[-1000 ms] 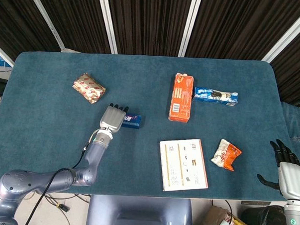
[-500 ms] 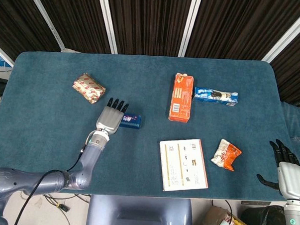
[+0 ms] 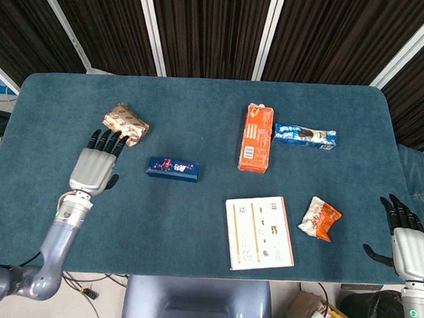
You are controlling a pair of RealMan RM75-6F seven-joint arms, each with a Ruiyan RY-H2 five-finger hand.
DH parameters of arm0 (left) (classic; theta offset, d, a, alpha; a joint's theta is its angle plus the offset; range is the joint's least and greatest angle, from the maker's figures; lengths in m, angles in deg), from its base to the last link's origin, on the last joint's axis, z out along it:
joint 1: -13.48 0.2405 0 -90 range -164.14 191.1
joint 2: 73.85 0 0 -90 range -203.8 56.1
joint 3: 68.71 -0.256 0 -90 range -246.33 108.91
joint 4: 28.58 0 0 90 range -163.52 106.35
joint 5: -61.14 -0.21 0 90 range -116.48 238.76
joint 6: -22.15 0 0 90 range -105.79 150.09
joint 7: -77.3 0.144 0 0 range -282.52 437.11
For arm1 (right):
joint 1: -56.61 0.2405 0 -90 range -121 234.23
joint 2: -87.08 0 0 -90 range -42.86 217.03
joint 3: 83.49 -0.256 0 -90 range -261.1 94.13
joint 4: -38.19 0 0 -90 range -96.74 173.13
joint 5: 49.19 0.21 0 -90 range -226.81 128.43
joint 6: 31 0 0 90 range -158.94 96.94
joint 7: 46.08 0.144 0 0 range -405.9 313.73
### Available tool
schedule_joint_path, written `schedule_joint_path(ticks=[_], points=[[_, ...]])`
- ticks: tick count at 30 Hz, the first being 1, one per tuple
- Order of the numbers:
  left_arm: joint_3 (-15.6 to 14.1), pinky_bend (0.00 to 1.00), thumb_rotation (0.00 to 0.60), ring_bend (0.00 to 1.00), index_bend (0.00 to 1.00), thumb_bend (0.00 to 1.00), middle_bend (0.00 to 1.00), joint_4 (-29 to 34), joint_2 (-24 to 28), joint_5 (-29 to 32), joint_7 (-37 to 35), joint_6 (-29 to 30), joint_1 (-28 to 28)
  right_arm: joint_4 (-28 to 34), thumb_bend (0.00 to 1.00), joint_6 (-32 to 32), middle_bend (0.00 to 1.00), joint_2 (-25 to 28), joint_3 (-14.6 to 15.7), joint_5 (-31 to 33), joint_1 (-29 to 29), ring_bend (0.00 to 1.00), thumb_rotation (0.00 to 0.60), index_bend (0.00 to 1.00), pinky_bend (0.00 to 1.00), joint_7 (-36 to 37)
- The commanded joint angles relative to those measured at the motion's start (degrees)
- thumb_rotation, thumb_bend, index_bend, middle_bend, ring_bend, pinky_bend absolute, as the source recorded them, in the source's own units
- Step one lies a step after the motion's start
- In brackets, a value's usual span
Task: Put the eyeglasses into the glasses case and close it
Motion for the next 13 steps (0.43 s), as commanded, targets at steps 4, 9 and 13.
schedule_joint_path(ticks=[4,9,13], points=[[-7.20,0.05,0.600,0.00,0.05,0.27,0.05,6.23,10.27,-12.67,-12.60,6.58,10.81,-1.23,0.24,1.05,0.05,-0.22,0.38,-2.29,0.09,0.11,0.600,0.07,0.16,0.46],[-9.00,0.05,0.600,0.00,0.05,0.27,0.04,5.66,13.53,-17.43,-20.29,9.15,15.50,-2.45,0.23,1.92,0.04,-0.48,0.78,-4.58,0.24,0.11,0.600,0.07,0.16,0.92],[-9.83,0.03,0.600,0.00,0.05,0.27,0.01,5.13,15.38,-21.53,-24.01,10.99,18.07,-2.84,0.23,2.19,0.04,-0.62,0.84,-5.00,0.23,0.11,0.600,0.07,0.16,1.07]])
